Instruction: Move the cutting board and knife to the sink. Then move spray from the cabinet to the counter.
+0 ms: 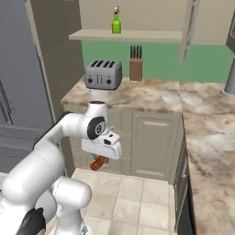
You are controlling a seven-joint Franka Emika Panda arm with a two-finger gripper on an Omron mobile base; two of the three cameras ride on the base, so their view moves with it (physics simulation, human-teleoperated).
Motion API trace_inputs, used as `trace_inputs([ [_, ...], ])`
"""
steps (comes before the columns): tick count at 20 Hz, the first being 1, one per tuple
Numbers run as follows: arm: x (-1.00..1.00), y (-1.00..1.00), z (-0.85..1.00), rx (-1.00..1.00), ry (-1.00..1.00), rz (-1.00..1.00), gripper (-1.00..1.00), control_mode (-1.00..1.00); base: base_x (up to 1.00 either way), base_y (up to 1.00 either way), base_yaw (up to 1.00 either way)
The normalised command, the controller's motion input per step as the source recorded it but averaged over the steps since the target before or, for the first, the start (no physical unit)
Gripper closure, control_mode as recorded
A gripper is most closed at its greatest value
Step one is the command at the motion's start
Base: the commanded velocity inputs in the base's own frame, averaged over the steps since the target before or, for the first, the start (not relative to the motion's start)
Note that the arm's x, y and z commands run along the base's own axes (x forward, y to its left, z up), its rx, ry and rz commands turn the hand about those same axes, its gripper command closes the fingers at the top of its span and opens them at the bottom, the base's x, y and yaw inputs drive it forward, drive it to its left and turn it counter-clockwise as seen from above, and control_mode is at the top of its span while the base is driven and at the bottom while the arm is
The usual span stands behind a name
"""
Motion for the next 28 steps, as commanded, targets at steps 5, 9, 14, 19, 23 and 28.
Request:
trace_inputs([
  [5,0.00,0.00,0.00,0.00,0.00,0.00,1.00,1.00,-0.88,-0.09,-0.07],
  [9,0.00,0.00,0.00,0.00,0.00,0.00,1.00,1.00,-0.84,-0.09,-0.09],
  [14,0.00,0.00,0.00,0.00,0.00,0.00,1.00,1.00,-0.41,0.01,-0.47],
  [19,0.00,0.00,0.00,0.00,0.00,0.00,1.00,1.00,-0.30,0.00,-0.59],
  [23,0.00,0.00,0.00,0.00,0.00,0.00,1.00,1.00,-0.31,0.00,-0.59],
  [28,0.00,0.00,0.00,0.00,0.00,0.00,1.00,1.00,-0.25,0.00,-0.63],
])
